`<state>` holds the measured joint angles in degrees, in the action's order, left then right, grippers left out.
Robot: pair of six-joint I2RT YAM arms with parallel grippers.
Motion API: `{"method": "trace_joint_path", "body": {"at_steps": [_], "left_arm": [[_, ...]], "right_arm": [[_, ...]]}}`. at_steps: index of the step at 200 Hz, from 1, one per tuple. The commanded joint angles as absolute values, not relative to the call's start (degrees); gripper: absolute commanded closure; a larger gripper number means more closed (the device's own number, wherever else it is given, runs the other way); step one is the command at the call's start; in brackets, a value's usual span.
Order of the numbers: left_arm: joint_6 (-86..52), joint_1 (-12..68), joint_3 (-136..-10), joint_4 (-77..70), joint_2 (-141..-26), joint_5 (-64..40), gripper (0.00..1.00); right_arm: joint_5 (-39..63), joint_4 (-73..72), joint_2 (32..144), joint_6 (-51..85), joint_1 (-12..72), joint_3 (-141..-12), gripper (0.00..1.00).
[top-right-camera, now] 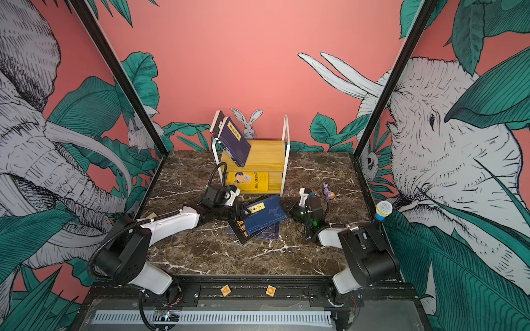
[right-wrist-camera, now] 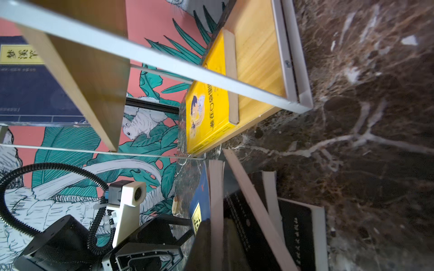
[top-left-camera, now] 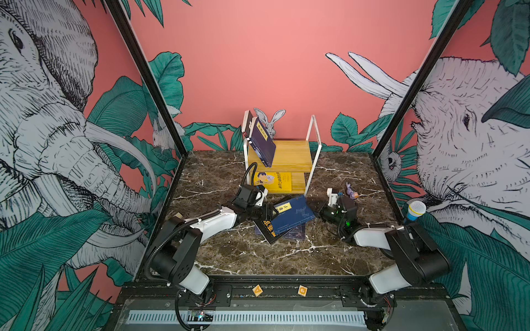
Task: Stacking books/files
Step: Pick up the book from the books, then place the book at the bookshelf.
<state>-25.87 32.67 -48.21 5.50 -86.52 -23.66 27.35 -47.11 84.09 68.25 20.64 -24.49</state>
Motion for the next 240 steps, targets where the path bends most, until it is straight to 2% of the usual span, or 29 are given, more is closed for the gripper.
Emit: {"method": "trace_joint_path", "body": {"at_steps": [1,10,47,86,113,140,159,178,197,240], "left_arm": [[-12.65,33.17,-52.65,13.31,-80.37,-21.37,0.16],[-6.59,33.62,-55.11,16.62,-79.89,-20.88,0.11],[16.17,39.67,-63.84,26.93,-81.81,-11.63,0.10],[39.50,54.58,-61.85,23.92,-81.40,3.43,0.08],[43.38,58.90,-60.01,19.12,-83.20,10.62,0.09],[47.40,63.16,-57.94,13.90,-85.16,16.88,0.19],[49.89,66.01,-56.13,10.26,-86.84,20.22,0.20],[51.65,68.49,-54.00,6.67,-88.46,23.37,0.28],[52.68,69.64,-52.37,3.93,-89.74,25.96,0.30],[53.61,69.86,-50.59,-0.12,-91.57,26.98,0.42]], "right_arm": [[24.34,-43.06,80.94,68.06,20.90,-23.72,1.00],[23.05,-42.12,80.18,68.41,20.92,-23.44,1.00],[18.41,-41.45,79.88,72.32,21.72,-22.35,1.00],[13.77,-38.68,80.68,75.36,25.69,-24.16,1.00],[10.52,-38.72,80.60,77.34,27.44,-23.68,1.00],[8.65,-38.67,79.95,78.49,27.87,-22.55,1.00],[7.84,-36.30,79.03,79.76,28.02,-22.20,1.00],[7.45,-35.51,78.25,79.72,27.99,-22.07,1.00],[7.51,-35.64,78.11,79.72,27.98,-21.92,1.00],[7.90,-37.73,78.53,80.44,28.00,-21.37,1.00]]}}
